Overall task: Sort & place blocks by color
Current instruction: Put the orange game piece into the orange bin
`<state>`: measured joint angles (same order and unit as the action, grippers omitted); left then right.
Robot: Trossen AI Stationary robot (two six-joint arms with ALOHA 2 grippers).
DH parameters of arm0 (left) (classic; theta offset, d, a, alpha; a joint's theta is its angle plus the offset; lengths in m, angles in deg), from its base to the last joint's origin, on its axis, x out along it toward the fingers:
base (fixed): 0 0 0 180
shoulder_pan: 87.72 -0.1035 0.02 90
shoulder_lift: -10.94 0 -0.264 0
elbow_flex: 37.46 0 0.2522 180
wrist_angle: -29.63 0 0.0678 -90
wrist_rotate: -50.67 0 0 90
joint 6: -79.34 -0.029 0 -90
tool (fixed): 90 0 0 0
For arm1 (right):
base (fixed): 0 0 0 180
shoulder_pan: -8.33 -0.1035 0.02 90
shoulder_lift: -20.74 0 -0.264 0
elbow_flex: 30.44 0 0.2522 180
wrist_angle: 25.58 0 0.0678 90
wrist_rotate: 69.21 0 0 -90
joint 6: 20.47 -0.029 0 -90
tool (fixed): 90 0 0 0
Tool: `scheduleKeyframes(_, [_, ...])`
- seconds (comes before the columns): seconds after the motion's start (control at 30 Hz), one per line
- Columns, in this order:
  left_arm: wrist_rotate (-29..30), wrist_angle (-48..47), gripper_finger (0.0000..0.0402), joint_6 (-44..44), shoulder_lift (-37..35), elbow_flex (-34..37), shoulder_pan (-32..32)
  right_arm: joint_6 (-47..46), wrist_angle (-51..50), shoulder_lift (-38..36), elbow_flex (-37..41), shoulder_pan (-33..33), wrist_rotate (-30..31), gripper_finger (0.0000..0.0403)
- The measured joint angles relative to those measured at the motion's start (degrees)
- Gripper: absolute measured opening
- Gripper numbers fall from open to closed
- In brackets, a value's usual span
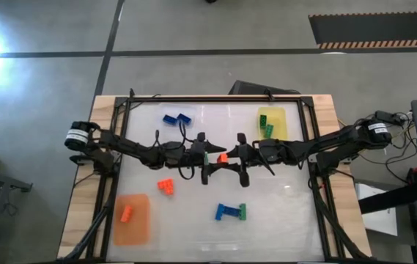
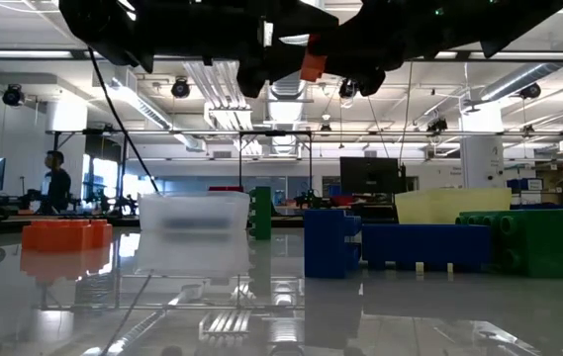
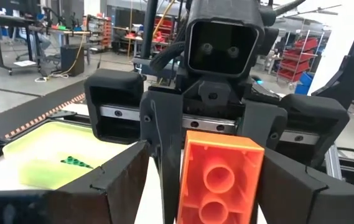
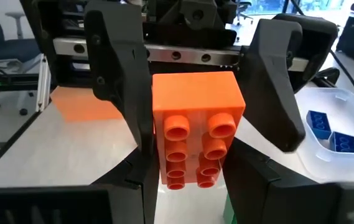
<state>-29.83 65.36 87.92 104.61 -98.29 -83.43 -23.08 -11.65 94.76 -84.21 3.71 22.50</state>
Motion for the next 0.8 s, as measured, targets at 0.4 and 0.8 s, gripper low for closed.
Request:
scheduleKeyframes(0.4, [0.04,0.00,0.0243,-0.11,0.04,0.17,-0.07,0.19,-0.40,0.04,0.00,0.11,-0.16,0.0127])
scheduleKeyframes(0.8, [0.07,0.44,0.0153,0.02,-0.02,0.22,-0.09,0.19,-0.79,0.04,0.02,0.11,-0.10,0.0190])
